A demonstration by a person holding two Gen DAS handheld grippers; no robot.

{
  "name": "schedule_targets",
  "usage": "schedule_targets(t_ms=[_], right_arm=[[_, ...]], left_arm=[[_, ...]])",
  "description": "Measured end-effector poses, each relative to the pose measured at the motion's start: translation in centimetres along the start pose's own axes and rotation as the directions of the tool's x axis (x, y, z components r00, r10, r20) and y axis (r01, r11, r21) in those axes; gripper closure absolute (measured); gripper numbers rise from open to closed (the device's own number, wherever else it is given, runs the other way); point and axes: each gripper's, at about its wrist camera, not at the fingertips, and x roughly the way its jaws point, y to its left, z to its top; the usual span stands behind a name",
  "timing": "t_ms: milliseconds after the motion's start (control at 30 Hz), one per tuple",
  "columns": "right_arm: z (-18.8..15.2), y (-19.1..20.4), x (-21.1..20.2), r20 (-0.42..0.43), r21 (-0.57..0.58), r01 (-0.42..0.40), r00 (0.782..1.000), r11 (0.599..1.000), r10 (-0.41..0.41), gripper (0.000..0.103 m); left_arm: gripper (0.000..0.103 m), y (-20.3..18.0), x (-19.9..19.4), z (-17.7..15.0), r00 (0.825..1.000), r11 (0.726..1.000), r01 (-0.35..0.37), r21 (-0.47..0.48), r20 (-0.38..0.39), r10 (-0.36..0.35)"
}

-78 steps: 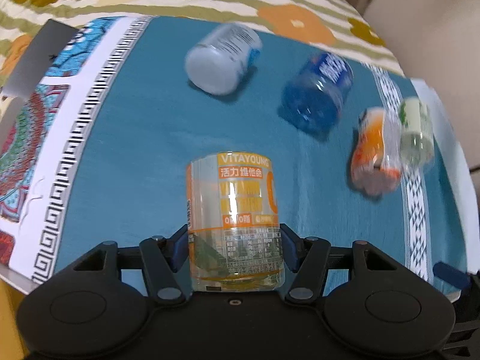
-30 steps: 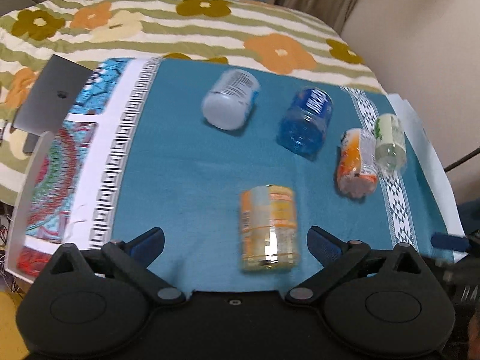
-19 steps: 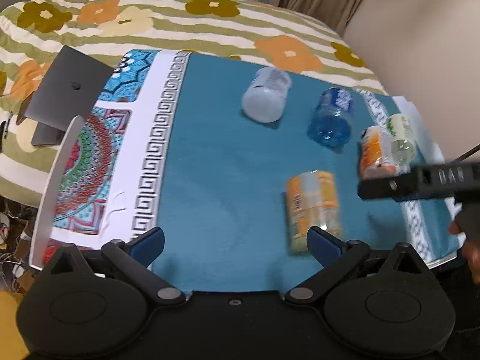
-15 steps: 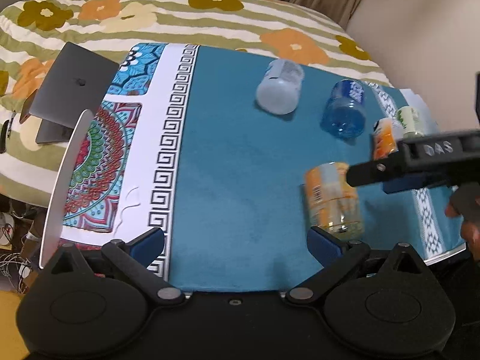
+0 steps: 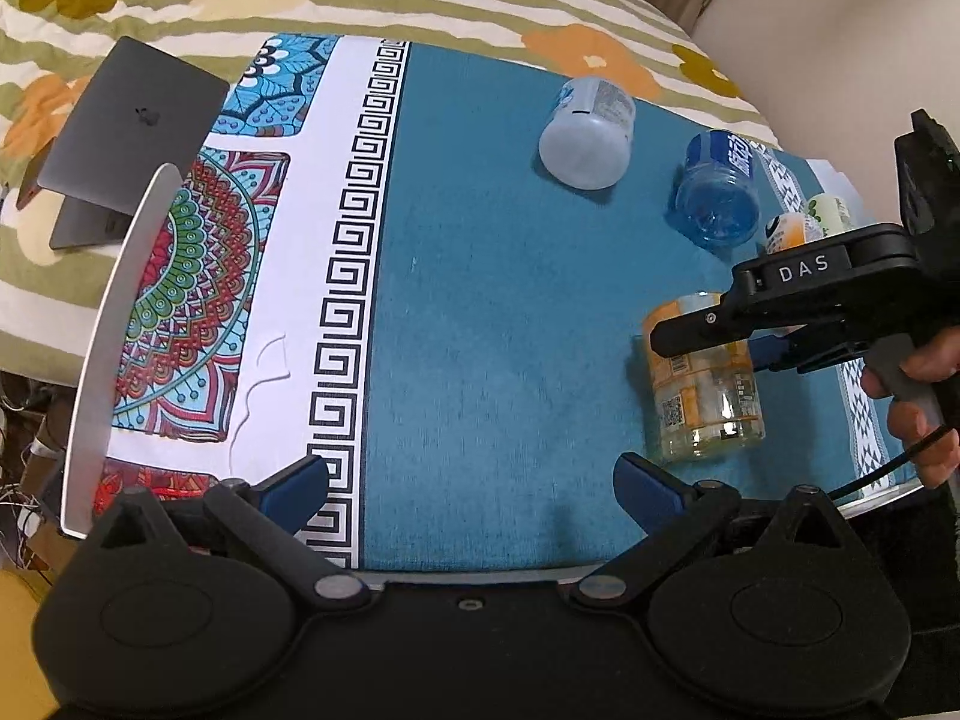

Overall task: Flip cup upright
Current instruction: 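Lift the cup with the right tool and carry it across the cloth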

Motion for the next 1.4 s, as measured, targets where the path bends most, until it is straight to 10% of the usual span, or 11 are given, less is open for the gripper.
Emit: schedule_targets(t_ms=[233, 400, 700, 900, 1233, 1400], right_arm=[[-0.4, 0.8, -1.0, 0.058, -0.033, -0.004, 0.998, 0.999, 0.006, 0.031], [-2.4, 2.7, -5.1, 0.256, -0.123, 0.022, 0.967, 0.992, 0.011, 0.031], [-9.1, 3.2, -3.2, 0.677, -0.221, 0.189, 0.736, 0.957, 0.011, 0.03], [-10.8, 3.1, 0.3, 0.797, -0.251, 0.29, 0.603, 0.923, 0.027, 0.03], [-13.1, 2.4, 1.7, 0.834, -0.292, 0.345, 0.549, 0.892, 0.06, 0.03], [-13.8, 2.2, 1.5, 0.821, -0.297, 0.344, 0.568, 0.891, 0.055, 0.03]], left_arm=[[0.001, -0.2, -0.5, 0.0, 1.0, 1.0, 0.007, 0.001, 0.005, -0.007], [0.001, -0.2, -1.0, 0.0, 1.0, 1.0, 0.014, -0.016, 0.016, -0.014], [0.001, -0.5, -0.6, -1.0, 1.0, 1.0, -0.017, 0.021, 0.025, 0.017], [0.001, -0.3, -0.5, -2.1, 0.995, 0.997, -0.066, 0.03, 0.07, 0.064], [0.001, -0.7, -0.6, -2.5, 0.989, 0.994, -0.106, 0.04, 0.109, 0.101], [0.0, -0.8, -0.6, -2.6, 0.988, 0.993, -0.112, 0.034, 0.113, 0.108]])
